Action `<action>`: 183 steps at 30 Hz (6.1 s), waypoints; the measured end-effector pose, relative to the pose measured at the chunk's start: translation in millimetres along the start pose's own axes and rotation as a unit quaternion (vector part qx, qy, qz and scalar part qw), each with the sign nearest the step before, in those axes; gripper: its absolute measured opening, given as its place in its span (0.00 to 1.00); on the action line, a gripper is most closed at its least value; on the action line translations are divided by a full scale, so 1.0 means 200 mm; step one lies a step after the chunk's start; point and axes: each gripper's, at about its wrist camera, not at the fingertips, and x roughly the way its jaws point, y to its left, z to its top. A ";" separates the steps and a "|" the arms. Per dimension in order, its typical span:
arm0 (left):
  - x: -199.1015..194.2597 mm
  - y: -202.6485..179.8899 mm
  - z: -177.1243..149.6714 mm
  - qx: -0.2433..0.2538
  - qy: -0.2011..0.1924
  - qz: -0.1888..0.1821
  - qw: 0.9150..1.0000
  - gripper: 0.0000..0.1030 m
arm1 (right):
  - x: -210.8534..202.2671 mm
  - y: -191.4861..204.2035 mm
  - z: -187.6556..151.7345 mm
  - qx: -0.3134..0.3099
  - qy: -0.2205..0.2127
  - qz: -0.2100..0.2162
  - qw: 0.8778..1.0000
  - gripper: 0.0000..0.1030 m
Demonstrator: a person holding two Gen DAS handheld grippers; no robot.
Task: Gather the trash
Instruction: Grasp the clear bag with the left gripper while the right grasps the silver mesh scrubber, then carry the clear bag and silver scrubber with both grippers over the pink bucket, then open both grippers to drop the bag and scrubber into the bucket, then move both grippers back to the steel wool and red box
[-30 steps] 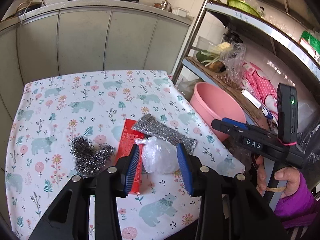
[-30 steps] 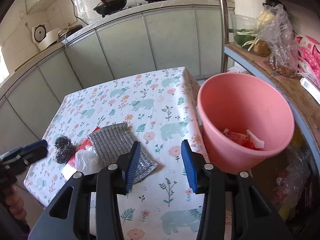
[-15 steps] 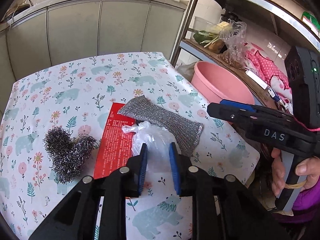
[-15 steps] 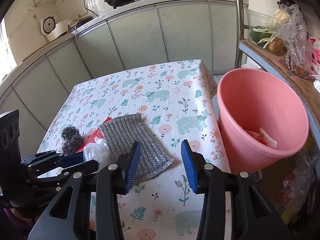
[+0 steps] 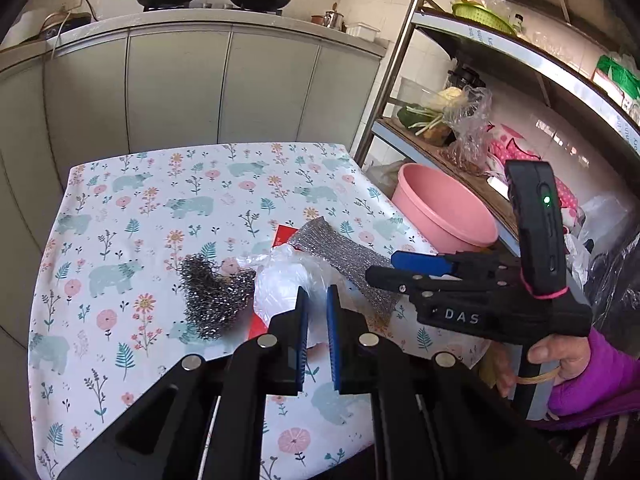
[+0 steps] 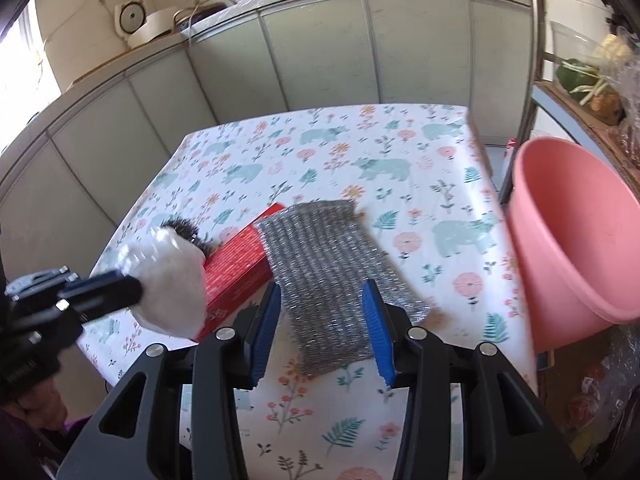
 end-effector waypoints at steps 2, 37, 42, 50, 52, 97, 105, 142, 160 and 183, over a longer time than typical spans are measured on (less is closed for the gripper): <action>-0.02 0.02 0.00 -0.005 -0.004 0.003 1.000 0.08 | 0.03 0.04 0.00 -0.011 0.008 0.003 1.000 0.42; -0.03 0.00 0.11 -0.007 -0.025 -0.008 1.000 0.08 | -0.17 -0.04 0.05 0.011 -0.072 0.015 0.997 0.07; -0.02 -0.06 0.16 0.009 -0.035 -0.015 0.999 0.08 | -0.25 -0.05 0.08 0.015 -0.098 0.017 0.995 0.02; -0.02 -0.06 0.19 0.010 -0.042 -0.007 0.999 0.08 | -0.25 -0.10 0.07 0.019 -0.081 0.030 0.996 0.03; -0.03 -0.04 0.19 0.005 -0.044 -0.003 0.999 0.08 | -0.21 -0.11 0.06 0.029 -0.059 0.042 0.997 0.03; -0.04 -0.11 0.30 0.013 -0.064 -0.021 0.998 0.08 | -0.24 0.00 0.04 0.019 -0.089 0.065 0.994 0.04; 0.06 -0.26 0.42 0.036 -0.070 -0.049 0.996 0.08 | -0.39 -0.17 0.12 0.047 -0.140 0.042 0.988 0.04; 1.11 -0.90 0.64 0.068 0.046 -0.125 0.989 0.23 | -0.36 -1.18 0.08 0.226 -0.143 -0.139 0.954 0.06; 0.96 -0.85 0.66 0.047 0.030 -0.131 0.990 0.28 | -0.39 -1.12 0.06 0.222 -0.138 -0.145 0.954 0.22; 0.51 -0.53 0.55 0.014 -0.014 -0.081 0.997 0.28 | -0.39 -0.66 0.06 0.153 -0.124 -0.116 0.974 0.33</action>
